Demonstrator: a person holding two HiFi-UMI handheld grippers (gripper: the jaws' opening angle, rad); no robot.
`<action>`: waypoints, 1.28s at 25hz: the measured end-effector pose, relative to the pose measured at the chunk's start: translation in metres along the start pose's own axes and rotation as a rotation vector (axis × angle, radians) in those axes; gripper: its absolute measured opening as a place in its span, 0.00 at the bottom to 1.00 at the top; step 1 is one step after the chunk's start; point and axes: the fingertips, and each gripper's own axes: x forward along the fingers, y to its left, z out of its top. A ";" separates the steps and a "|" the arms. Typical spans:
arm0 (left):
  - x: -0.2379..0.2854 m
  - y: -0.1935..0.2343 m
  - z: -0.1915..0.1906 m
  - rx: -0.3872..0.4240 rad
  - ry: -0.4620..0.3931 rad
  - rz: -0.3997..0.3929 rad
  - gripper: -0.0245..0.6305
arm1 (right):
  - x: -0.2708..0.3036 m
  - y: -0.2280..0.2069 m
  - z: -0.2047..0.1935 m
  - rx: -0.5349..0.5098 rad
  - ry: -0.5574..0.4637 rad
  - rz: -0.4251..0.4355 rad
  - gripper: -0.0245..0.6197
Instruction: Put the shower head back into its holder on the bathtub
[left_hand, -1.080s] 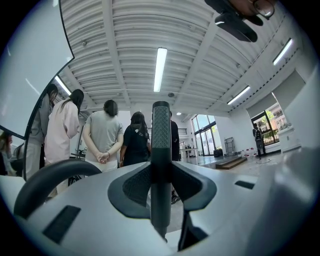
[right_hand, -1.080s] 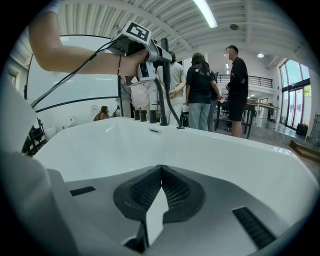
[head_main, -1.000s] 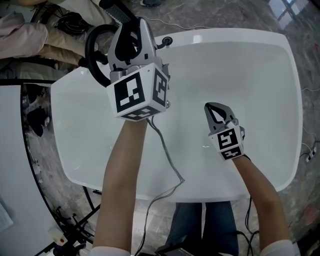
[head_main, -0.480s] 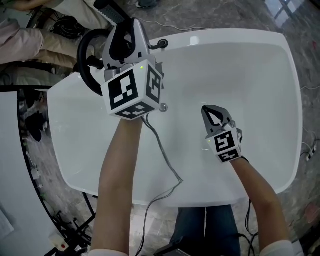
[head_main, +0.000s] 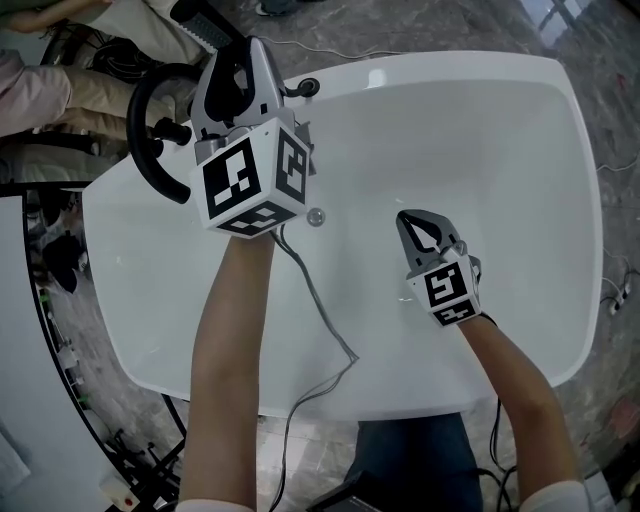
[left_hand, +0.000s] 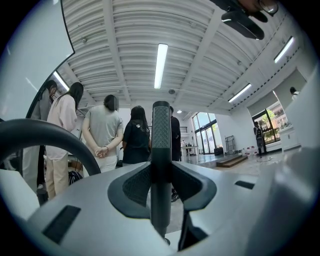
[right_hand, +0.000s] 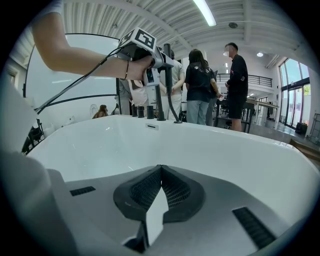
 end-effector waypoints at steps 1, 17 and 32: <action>0.002 -0.001 -0.001 0.003 -0.002 -0.002 0.22 | 0.000 -0.001 0.000 0.000 -0.001 0.000 0.05; 0.021 -0.008 -0.041 0.046 -0.018 -0.031 0.22 | -0.004 -0.007 0.000 0.068 -0.111 -0.020 0.05; 0.035 -0.009 -0.060 -0.001 -0.017 -0.018 0.22 | -0.009 -0.004 -0.009 0.085 -0.163 -0.033 0.05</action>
